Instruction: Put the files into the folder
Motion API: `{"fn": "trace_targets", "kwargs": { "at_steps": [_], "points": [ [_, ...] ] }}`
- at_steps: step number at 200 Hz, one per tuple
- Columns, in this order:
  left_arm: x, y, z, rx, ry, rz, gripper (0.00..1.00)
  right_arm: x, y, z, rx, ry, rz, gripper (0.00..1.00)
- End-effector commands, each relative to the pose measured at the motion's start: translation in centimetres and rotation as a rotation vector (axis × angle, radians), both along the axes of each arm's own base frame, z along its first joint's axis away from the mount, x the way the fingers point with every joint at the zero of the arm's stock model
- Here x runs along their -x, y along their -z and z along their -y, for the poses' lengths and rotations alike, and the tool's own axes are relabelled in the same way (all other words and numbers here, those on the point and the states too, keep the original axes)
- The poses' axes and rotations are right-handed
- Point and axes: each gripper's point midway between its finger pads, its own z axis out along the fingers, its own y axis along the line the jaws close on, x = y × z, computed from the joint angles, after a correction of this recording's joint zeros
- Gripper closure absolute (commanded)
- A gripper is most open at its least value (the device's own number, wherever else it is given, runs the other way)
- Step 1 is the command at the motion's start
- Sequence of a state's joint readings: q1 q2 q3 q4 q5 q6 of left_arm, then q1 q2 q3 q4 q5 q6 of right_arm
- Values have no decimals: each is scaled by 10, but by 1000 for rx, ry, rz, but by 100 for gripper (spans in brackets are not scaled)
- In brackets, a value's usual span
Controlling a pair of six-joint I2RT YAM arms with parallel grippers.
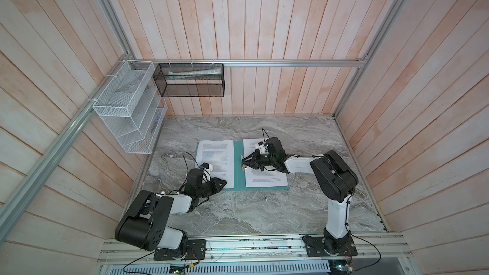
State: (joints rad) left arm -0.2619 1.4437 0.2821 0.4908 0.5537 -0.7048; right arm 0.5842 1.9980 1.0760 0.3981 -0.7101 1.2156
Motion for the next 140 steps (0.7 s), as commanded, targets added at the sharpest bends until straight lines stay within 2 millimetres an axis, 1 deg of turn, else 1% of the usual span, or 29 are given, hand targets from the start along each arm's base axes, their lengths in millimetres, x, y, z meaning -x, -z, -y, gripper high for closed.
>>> {"fn": "trace_targets", "kwargs": {
  "at_steps": [1, 12, 79, 84, 92, 93, 97, 140],
  "points": [
    [0, 0, 0, 13, 2, 2, 80, 6, 12, -4, -3, -22, -26, 81],
    [0, 0, 0, 13, 2, 1, 80, 7, 15, -4, -2, -23, -33, 81],
    [-1, -1, 0, 10, 0, 5, 80, 6, 14, -7, -10, -29, -32, 85],
    [0, 0, 0, 9, 0, 4, 80, 7, 13, -7, -12, -31, -31, 87],
    [0, 1, 0, 8, 0, 2, 80, 8, 14, -8, -12, -35, -32, 94],
    [0, 1, 0, 8, 0, 1, 80, 8, 14, -8, -13, -35, -31, 97],
    [0, 1, 0, 8, 0, 2, 80, 8, 14, -9, -14, -37, -30, 100],
    [1, 3, 0, 9, 1, -4, 80, 9, 20, -9, -17, -40, -45, 100]
  ]
}}
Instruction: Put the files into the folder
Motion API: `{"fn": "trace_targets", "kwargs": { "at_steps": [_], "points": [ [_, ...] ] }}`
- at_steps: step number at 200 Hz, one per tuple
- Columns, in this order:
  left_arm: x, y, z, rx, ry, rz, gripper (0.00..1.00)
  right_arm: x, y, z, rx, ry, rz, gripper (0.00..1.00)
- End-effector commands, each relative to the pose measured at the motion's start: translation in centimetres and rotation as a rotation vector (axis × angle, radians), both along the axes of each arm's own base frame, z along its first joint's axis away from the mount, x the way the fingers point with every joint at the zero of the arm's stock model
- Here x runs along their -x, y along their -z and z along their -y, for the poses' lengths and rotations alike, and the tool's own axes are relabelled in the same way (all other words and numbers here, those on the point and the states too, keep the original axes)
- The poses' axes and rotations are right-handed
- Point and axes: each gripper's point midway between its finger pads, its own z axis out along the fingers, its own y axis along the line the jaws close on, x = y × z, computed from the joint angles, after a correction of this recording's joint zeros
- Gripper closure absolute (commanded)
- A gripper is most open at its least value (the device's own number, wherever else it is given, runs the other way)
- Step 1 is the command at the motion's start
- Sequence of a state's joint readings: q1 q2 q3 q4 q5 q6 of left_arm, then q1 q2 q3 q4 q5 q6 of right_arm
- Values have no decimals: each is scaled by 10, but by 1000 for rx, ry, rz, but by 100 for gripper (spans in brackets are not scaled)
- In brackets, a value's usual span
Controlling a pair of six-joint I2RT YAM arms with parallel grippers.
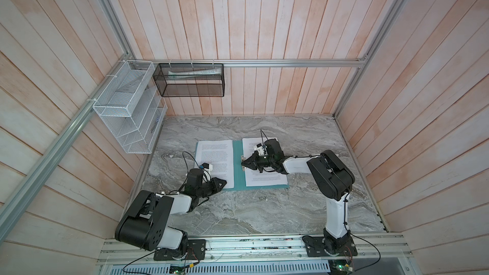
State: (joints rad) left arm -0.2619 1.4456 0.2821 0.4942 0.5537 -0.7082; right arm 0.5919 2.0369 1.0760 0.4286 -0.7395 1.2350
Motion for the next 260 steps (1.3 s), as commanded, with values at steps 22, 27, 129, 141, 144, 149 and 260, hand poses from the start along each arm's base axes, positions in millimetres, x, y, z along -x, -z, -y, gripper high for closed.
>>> {"fn": "trace_targets", "kwargs": {
  "at_steps": [22, 27, 129, 141, 144, 149, 260],
  "points": [
    [2, 5, -1, 2, -1, -7, 80, 6, 13, -1, 13, -17, -18, 100],
    [3, 6, -2, 1, -2, -10, 80, 6, 14, -1, 18, -17, -18, 100],
    [9, 23, -7, -43, -1, -39, 80, 28, 84, 42, 224, -23, -89, 100],
    [9, 23, -7, -46, -2, -39, 80, 29, 91, 47, 265, -25, -88, 100],
    [9, 24, -7, -48, -3, -40, 80, 29, 92, 48, 274, -26, -87, 100],
    [10, 24, -7, -48, -4, -43, 80, 29, 95, 51, 295, -26, -87, 100],
    [9, 40, -7, -69, 5, -96, 81, 22, 127, 69, 623, -104, -14, 100]
  ]
}}
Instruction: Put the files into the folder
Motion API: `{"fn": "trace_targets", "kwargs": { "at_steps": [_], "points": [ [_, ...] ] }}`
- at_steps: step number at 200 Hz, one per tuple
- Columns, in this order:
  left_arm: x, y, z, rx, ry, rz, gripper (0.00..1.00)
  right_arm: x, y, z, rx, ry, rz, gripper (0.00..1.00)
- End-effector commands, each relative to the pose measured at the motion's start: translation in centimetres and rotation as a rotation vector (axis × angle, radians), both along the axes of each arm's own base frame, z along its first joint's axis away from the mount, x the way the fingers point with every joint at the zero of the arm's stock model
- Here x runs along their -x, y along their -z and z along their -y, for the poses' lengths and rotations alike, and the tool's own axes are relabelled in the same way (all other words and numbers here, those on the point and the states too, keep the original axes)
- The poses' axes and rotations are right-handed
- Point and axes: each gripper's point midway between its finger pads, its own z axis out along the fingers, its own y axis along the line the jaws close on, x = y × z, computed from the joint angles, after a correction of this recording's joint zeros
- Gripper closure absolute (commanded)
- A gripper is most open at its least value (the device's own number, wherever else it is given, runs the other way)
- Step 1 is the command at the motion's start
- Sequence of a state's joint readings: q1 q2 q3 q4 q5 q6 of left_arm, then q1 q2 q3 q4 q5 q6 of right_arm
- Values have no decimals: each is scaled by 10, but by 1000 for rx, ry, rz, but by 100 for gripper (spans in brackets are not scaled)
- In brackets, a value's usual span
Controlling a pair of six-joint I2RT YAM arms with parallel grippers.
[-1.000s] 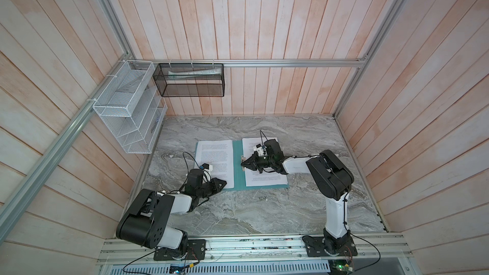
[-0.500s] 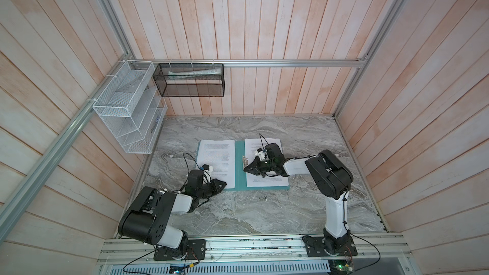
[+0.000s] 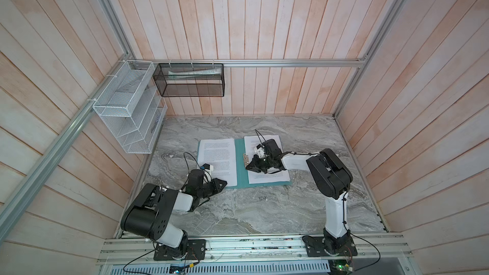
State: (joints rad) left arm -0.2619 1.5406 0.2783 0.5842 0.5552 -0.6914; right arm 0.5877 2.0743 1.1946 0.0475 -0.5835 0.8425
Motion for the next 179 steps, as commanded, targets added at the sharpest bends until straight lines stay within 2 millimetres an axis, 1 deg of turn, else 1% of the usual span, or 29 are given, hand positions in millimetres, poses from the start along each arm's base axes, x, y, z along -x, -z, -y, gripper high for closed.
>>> {"fn": "trace_targets", "kwargs": {
  "at_steps": [1, 14, 30, 41, 67, 107, 125, 139, 149, 179],
  "points": [
    [11, 26, -8, -60, -6, -99, 81, 27, 82, 45, 325, 34, -131, 100],
    [11, 29, -7, -62, -2, -109, 81, 33, 84, 31, 320, -2, -137, 100],
    [10, 31, -7, -62, 0, -119, 81, 39, 80, 13, 285, -36, -139, 100],
    [10, 32, -6, -64, 3, -123, 81, 43, 74, 0, 244, -51, -137, 100],
    [10, 35, -7, -68, -3, -135, 81, 46, 52, -19, 153, -62, -131, 100],
    [9, 42, -8, -79, -7, -160, 82, 50, 10, -47, -81, -80, -155, 100],
    [8, 44, -7, -80, -7, -165, 82, 52, -3, -53, -150, -78, -172, 100],
    [8, 45, -8, -83, -5, -168, 82, 53, -7, -54, -170, -74, -179, 100],
    [7, 45, -7, -81, -1, -169, 82, 52, -13, -55, -188, -70, -172, 100],
    [8, 44, -6, -77, 4, -168, 82, 53, -18, -52, -182, -68, -158, 100]
  ]
}}
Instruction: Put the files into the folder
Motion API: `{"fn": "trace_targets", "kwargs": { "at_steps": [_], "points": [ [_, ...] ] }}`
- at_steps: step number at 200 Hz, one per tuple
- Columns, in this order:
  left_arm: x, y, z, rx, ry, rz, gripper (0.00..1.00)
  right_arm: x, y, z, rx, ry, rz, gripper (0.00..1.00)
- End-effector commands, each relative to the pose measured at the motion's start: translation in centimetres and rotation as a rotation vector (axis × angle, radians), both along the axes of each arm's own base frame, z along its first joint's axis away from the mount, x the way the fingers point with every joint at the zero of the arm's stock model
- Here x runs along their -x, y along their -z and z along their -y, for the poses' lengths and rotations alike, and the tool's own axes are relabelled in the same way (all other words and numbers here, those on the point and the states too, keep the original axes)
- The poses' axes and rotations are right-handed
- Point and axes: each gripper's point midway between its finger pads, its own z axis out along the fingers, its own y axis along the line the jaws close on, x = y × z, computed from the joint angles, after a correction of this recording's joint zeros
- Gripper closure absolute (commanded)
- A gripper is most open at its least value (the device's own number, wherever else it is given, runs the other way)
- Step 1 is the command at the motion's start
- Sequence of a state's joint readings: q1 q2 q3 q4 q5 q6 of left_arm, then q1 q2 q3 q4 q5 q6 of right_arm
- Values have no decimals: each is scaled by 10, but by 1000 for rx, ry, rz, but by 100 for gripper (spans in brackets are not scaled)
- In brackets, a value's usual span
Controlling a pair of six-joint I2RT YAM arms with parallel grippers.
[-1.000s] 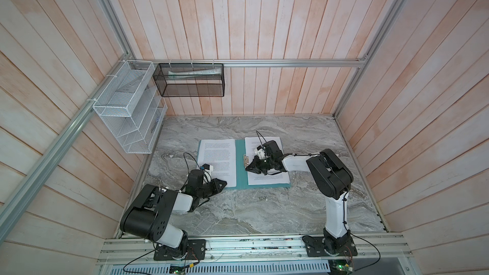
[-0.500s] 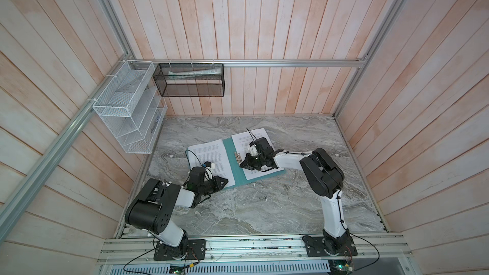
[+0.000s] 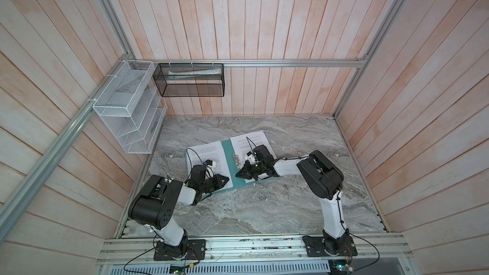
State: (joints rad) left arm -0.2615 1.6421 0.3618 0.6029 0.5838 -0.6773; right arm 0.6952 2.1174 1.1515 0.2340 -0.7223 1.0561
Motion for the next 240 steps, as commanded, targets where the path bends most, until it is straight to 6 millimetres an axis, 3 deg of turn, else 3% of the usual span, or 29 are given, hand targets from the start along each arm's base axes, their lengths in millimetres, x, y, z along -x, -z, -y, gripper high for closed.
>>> {"fn": "trace_targets", "kwargs": {
  "at_steps": [1, 53, 98, 121, 165, 203, 240],
  "points": [
    [27, 43, -15, -90, -24, -172, 82, 3, -16, 0, -28, 4, -4, 100],
    [27, 38, -14, -82, -16, -155, 82, -10, -53, 4, -70, 15, 76, 100],
    [25, 30, -14, -83, -13, -127, 82, -36, -78, 22, -82, 100, 112, 76],
    [25, 31, -14, -82, -9, -128, 82, -46, -76, 21, -90, 103, 86, 71],
    [25, 30, -13, -81, -10, -125, 82, -59, -68, 12, -116, 102, 48, 71],
    [25, 30, -14, -81, -11, -126, 82, -64, -57, 7, -115, 95, 19, 77],
    [25, 31, -14, -84, -9, -128, 82, -66, -48, 5, -117, 94, -3, 78]
  ]
}}
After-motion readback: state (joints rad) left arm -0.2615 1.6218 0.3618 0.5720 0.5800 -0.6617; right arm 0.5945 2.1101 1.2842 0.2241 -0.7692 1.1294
